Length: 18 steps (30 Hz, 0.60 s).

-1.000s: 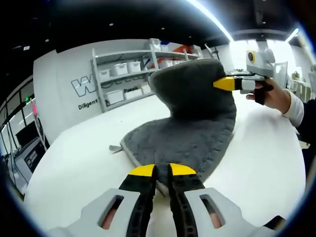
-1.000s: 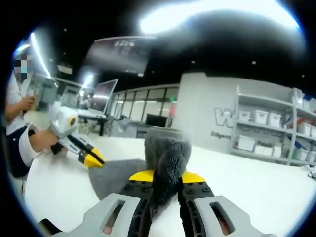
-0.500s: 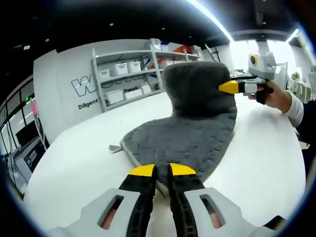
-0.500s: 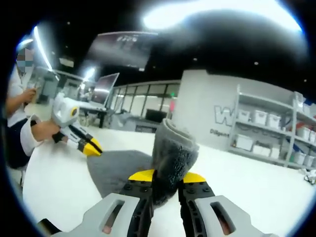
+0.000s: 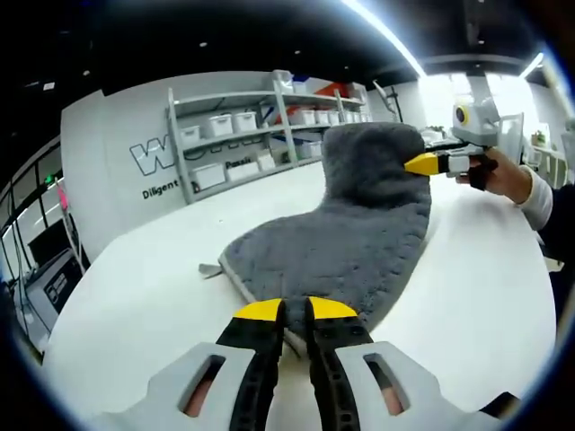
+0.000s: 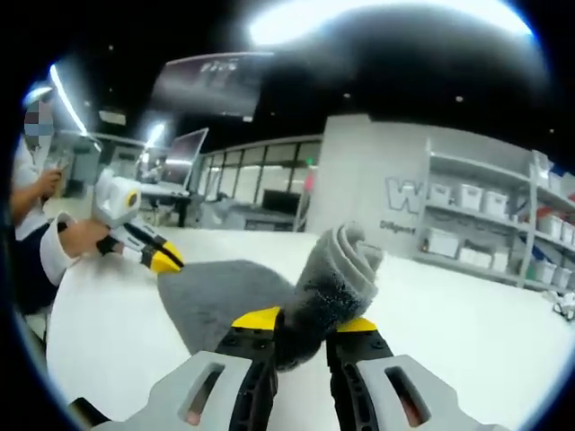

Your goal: Open the folded towel by lifting each exposed corner and separating the folded layers until the towel lies flat within the target outline without major curled edges

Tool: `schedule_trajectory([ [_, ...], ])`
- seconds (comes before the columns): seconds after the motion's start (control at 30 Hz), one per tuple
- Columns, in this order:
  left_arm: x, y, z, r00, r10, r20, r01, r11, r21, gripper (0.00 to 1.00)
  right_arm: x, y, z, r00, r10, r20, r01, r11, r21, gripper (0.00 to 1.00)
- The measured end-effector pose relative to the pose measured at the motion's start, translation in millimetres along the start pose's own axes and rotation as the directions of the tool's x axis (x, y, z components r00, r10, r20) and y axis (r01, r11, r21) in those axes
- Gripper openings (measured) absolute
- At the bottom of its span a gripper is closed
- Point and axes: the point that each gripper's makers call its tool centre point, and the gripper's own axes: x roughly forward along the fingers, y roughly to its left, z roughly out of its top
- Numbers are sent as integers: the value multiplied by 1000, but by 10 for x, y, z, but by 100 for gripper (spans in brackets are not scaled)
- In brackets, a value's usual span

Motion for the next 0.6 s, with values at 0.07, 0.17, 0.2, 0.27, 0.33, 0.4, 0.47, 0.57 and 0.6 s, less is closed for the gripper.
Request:
schedule_trajectory([
  [0.07, 1, 2, 0, 1000, 0, 0, 0, 1000, -2, 9, -29, -2, -43, 1000, -3, -9, 3, 1000, 2, 16],
  [0.17, -1, 1, 0, 1000, 0, 1, 0, 1000, -7, 9, -64, -31, -116, 1000, -11, -29, 11, 1000, 1, 17],
  [0.2, -1, 1, 0, 1000, 0, 1, 0, 1000, -8, 9, -81, -48, -149, 999, -13, -36, 13, 1000, 8, 17],
  [0.27, -2, -1, 1, 1000, 1, 2, -1, 1000, -7, 9, -100, -70, -205, 999, -17, -47, 18, 1000, 18, 18],
  [0.33, 0, -1, 2, 1000, 0, 2, 0, 1000, -7, 9, -125, -84, -254, 998, -13, -58, 15, 999, 37, 19],
  [0.4, -1, -1, 4, 1000, 0, 2, 0, 1000, -7, 9, -157, -88, -262, 998, -10, -60, 14, 998, 58, 19],
  [0.47, 0, 0, 4, 1000, 0, 2, 1, 1000, -8, 9, -172, -86, -268, 998, -10, -64, 14, 998, 64, 20],
  [0.57, -1, 2, 4, 1000, -1, 3, 1, 1000, -7, 10, -204, -81, -307, 997, -7, -79, 12, 997, 70, 21],
  [0.6, -2, 4, 4, 1000, 0, 3, 0, 1000, -6, 10, -218, -83, -329, 996, -7, -85, 13, 997, 73, 21],
])
